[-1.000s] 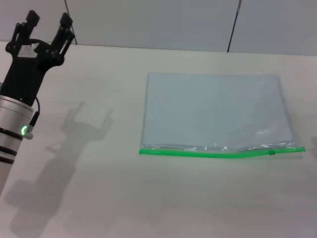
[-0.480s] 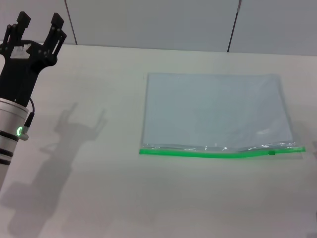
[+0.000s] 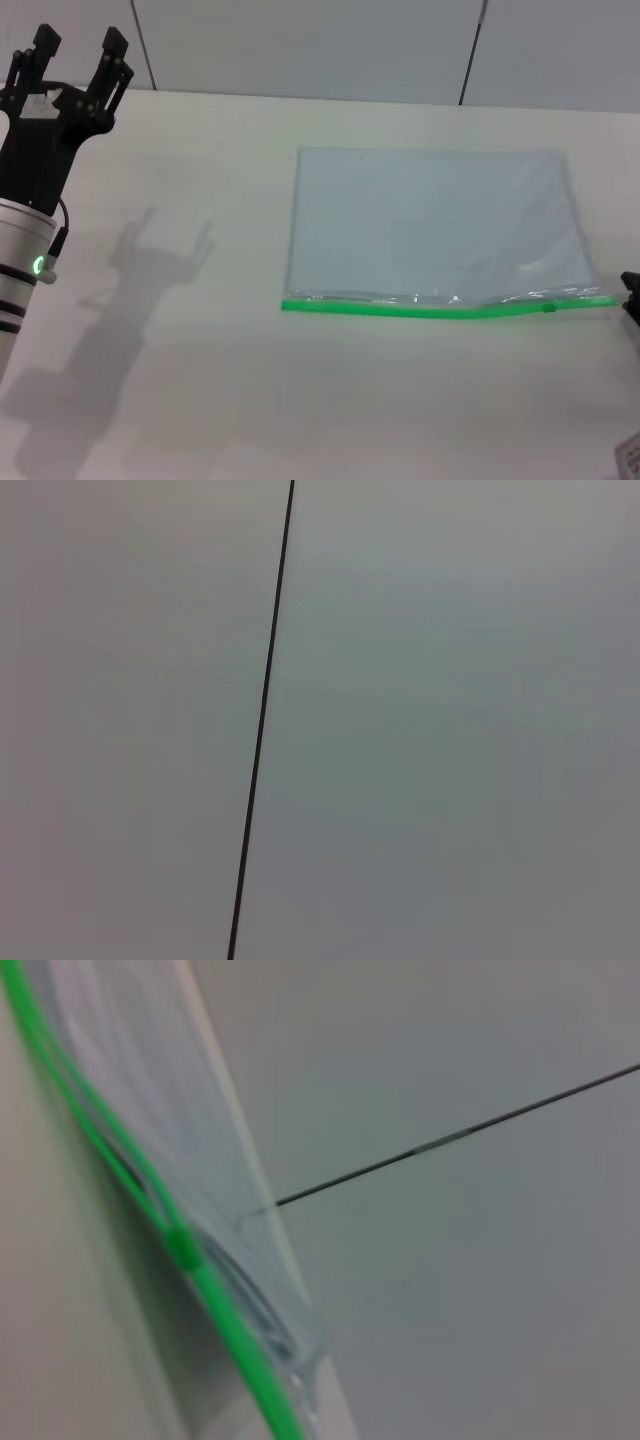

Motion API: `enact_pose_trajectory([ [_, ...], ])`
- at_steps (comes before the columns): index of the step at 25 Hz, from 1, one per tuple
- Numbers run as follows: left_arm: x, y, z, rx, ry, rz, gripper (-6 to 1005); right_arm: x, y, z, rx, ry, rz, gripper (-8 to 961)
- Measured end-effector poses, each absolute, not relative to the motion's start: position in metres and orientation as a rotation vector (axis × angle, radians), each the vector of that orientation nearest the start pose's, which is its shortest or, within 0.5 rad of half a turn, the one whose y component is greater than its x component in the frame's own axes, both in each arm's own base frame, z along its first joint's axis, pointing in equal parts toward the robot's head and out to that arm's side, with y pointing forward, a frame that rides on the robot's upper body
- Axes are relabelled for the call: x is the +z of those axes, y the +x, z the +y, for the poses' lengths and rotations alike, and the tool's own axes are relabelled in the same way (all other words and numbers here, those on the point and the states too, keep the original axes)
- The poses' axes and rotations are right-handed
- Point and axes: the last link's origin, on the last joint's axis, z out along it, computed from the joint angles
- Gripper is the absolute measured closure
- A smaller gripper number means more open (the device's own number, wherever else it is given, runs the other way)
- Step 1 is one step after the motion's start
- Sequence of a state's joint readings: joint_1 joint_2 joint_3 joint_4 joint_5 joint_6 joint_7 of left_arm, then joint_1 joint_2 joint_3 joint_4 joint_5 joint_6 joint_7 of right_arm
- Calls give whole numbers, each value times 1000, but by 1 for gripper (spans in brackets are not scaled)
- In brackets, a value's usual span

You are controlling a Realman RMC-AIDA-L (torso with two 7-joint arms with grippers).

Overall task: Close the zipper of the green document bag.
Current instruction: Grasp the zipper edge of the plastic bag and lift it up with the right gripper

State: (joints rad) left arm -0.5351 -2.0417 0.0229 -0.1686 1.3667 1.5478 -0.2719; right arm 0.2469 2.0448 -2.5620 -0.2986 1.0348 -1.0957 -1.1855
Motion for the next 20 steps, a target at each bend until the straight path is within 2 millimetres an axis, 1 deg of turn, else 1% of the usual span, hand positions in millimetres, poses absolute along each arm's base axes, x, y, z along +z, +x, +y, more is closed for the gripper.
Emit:
enact_pose_trajectory([
  [8, 18, -285, 333, -1075, -1484, -392, 199, -50, 367, 266, -372, -1786, -405, 71],
  [20, 18, -285, 333, -1075, -1484, -392, 199, -67, 347, 269, -288, -1831, -438, 72],
])
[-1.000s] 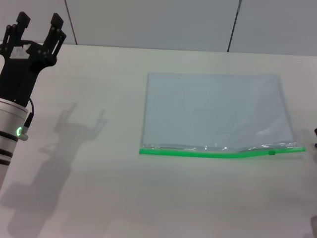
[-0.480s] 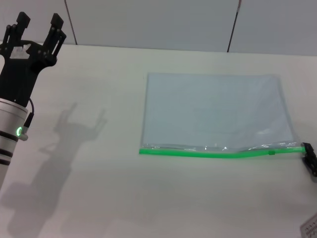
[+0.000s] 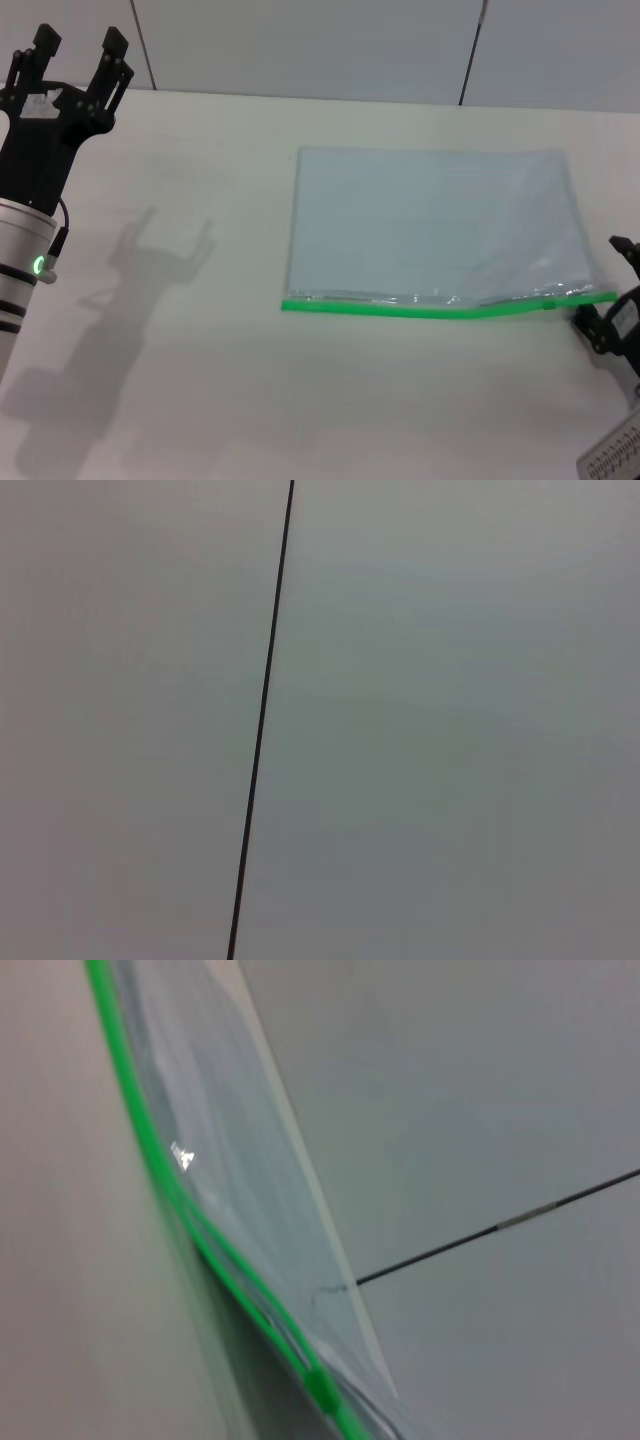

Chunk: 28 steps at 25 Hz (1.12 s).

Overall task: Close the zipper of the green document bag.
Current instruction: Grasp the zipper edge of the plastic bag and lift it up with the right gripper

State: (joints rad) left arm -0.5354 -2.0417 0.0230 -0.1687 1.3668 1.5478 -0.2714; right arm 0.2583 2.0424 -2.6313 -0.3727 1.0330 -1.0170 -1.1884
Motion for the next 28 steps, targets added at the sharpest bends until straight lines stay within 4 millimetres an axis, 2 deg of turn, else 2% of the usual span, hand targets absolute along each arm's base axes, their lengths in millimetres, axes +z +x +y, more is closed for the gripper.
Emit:
enact_pose_trajectory([
  [12, 17, -284, 334, -1079, -1486, -391, 200, -67, 334, 284, -303, -1812, -537, 76],
  [19, 17, -283, 334, -1083, -1487, -392, 200, -71, 336, 286, -355, -1832, -587, 200],
  [28, 17, -284, 334, -1081, -1486, -392, 200, -79, 325, 288, -321, -1847, -623, 383],
])
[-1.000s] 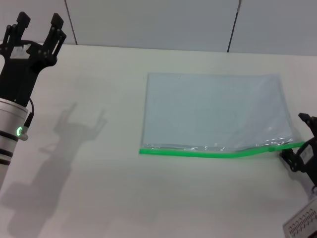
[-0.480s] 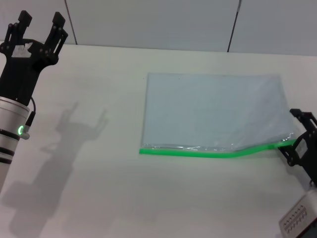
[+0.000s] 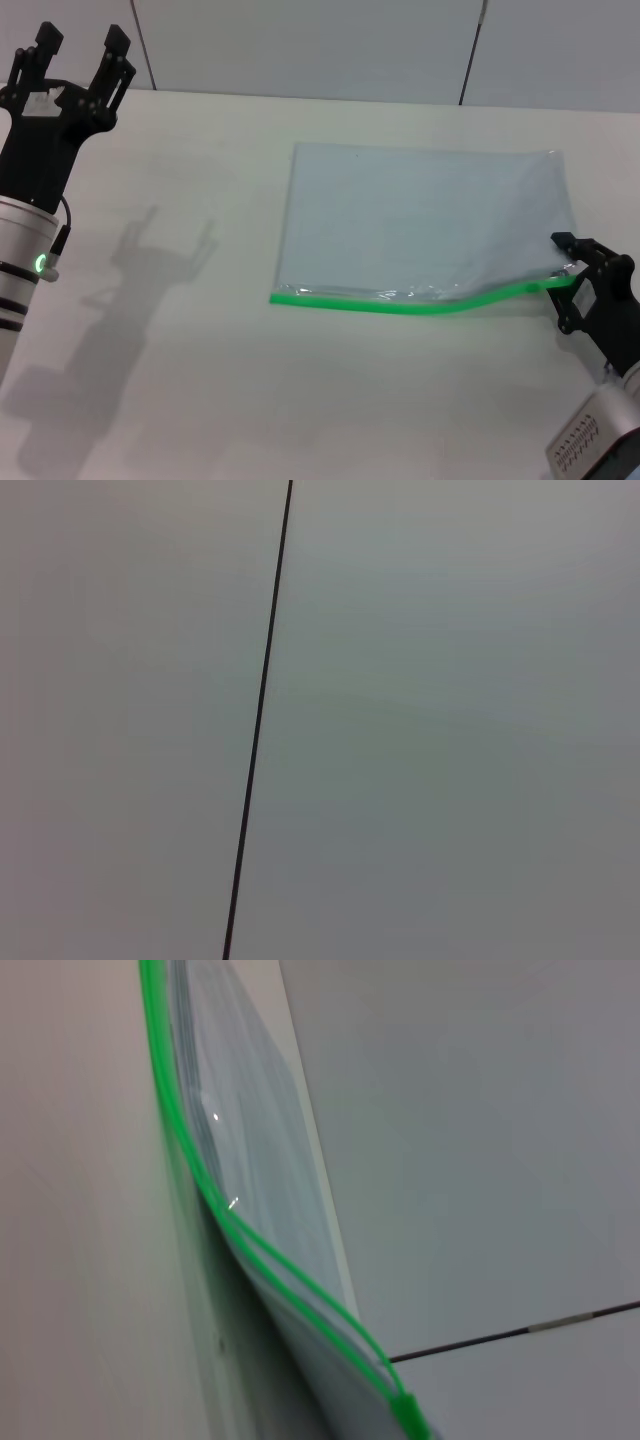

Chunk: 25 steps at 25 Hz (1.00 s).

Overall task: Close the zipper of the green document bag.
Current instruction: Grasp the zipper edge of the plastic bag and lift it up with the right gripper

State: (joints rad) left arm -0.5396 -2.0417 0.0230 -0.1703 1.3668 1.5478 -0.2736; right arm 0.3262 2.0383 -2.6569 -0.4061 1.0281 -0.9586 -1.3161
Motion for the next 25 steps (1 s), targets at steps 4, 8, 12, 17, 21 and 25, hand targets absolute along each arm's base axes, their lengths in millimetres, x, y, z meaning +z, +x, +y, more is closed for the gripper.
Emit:
enact_pose_trajectory([
  [4, 17, -283, 335, -1082, -1486, -390, 200, -81, 320, 290, -306, -1847, -632, 574],
  [8, 17, -283, 334, -1081, -1486, -390, 200, -83, 316, 290, -291, -1846, -630, 707],
  [12, 17, -283, 334, -1081, -1486, -390, 200, -85, 312, 290, -288, -1846, -633, 809],
  [17, 17, -284, 334, -1080, -1486, -390, 201, -89, 308, 290, -278, -1863, -632, 865],
  [21, 16, -282, 335, -1083, -1494, -387, 201, -92, 303, 292, -267, -1864, -657, 884],
  [25, 15, -280, 336, -1083, -1510, -382, 201, -93, 297, 295, -248, -1863, -667, 894],
])
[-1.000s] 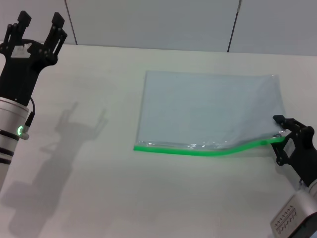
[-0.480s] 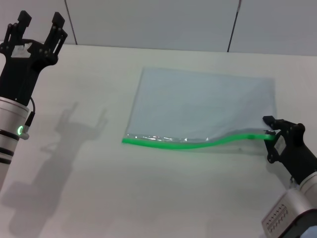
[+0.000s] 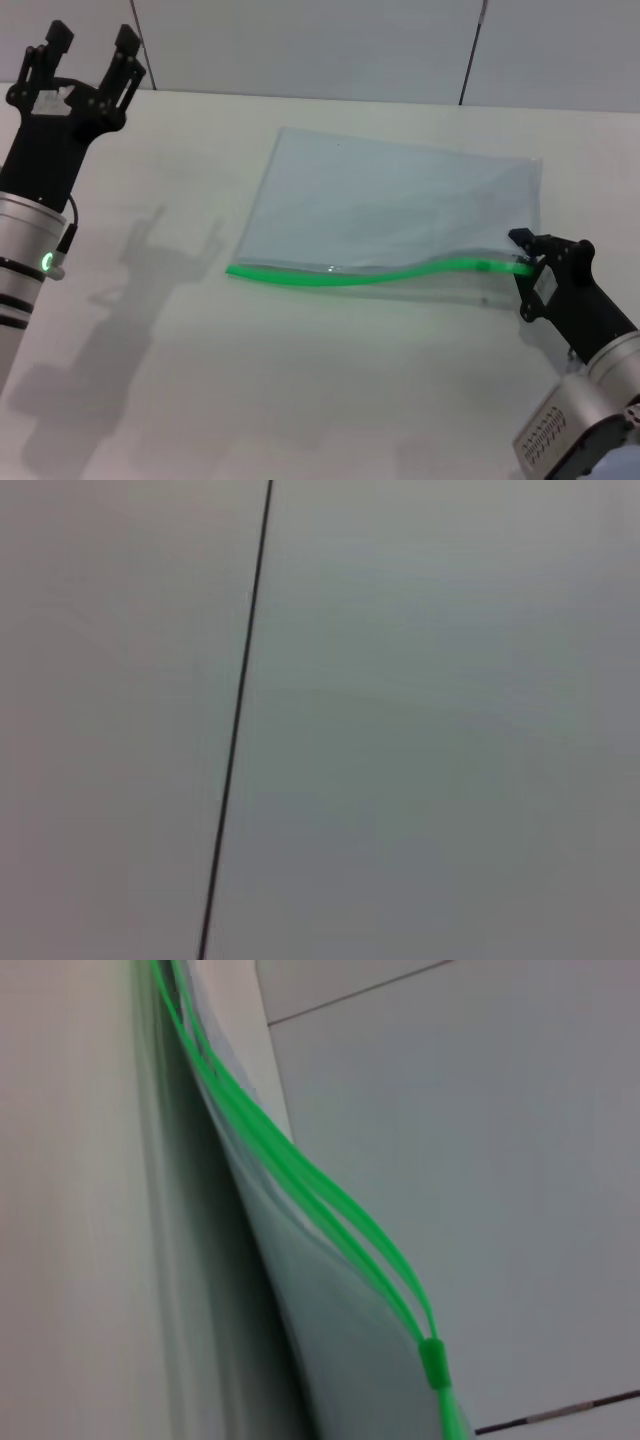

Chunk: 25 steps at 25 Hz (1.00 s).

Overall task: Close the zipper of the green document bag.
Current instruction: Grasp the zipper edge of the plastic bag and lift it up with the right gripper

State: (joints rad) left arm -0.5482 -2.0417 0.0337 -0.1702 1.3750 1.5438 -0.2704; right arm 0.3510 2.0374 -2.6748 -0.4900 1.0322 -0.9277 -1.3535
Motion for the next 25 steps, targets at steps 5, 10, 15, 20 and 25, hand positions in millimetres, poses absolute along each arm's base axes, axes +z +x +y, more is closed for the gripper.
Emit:
enact_pose_trajectory([
  [5, 6, -274, 343, -1064, -1574, -382, 201, -94, 286, 302, -214, -1856, -679, 906],
  [10, -11, -259, 352, -1009, -1711, -315, 201, -97, 270, 315, -178, -1858, -700, 906],
  [15, -39, -238, 359, -914, -1916, -182, 201, -102, 255, 323, -135, -1880, -706, 906],
  [20, -64, -226, 354, -833, -2103, -35, 201, -106, 249, 330, -123, -1914, -706, 906],
  [25, -83, -220, 343, -772, -2210, 104, 202, -106, 243, 336, -106, -1913, -707, 906],
])
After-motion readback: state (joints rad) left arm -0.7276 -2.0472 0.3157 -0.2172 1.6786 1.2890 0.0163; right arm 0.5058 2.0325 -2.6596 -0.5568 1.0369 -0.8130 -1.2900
